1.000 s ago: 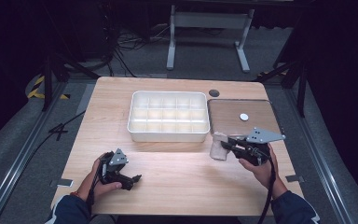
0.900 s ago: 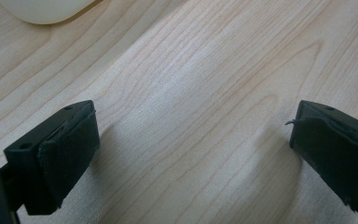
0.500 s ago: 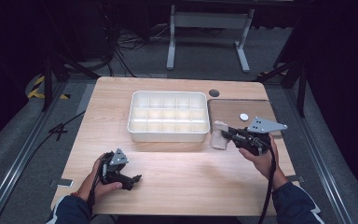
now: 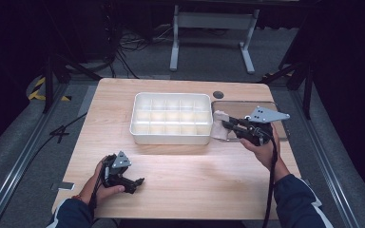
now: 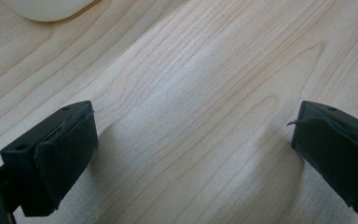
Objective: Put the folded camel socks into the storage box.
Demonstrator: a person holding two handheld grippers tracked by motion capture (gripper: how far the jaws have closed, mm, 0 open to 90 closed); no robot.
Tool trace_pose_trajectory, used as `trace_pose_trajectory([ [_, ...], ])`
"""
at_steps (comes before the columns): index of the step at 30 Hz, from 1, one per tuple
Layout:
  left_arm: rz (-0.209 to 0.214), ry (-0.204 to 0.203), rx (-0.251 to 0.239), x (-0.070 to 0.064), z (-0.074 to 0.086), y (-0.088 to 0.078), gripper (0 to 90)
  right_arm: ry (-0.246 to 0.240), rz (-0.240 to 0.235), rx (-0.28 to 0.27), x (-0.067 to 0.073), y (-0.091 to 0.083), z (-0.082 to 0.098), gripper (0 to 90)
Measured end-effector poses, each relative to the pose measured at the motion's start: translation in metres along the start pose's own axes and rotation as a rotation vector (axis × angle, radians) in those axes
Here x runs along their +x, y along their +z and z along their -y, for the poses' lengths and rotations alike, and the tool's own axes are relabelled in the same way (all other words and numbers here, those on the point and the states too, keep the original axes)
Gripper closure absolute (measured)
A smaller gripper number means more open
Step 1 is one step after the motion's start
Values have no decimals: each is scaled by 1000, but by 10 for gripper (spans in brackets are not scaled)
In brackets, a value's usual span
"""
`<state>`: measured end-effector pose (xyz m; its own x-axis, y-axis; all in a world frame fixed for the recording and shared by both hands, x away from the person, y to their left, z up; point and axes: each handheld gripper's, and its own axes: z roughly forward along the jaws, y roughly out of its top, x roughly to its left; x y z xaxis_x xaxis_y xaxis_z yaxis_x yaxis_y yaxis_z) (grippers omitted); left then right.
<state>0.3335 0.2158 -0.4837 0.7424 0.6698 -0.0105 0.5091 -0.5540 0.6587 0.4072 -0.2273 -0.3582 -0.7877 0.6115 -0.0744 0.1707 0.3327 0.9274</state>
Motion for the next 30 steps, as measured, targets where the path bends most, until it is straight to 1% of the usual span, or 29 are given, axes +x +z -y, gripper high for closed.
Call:
trace_pose_trajectory([
  [2, 0, -1, 0, 0, 0, 0, 4, -6, 0, 1, 0, 4, -3, 781],
  [3, 1, -8, 1, -1, 0, 0, 4, -5, 1, 3, 1, 5, -4, 781],
  [8, -12, -15, -3, -2, 1, 0, 4, -13, -5, 14, 2, 16, -8, 780],
  [12, -7, -12, -3, -3, 1, -1, 4, -17, -11, 16, 3, 24, -12, 780],
  [17, -13, -11, -5, -3, 1, -1, 4, -29, -18, 20, 6, 35, -18, 781],
  [23, -5, -21, -8, -4, 2, 0, 4, -43, -28, 19, 9, 46, -26, 780],
  [27, -5, -20, -8, -4, 2, 0, 3, -53, -33, 28, 10, 52, -30, 780],
  [30, -8, -10, -6, -3, 2, -1, 3, -59, -35, 31, 11, 56, -32, 780],
])
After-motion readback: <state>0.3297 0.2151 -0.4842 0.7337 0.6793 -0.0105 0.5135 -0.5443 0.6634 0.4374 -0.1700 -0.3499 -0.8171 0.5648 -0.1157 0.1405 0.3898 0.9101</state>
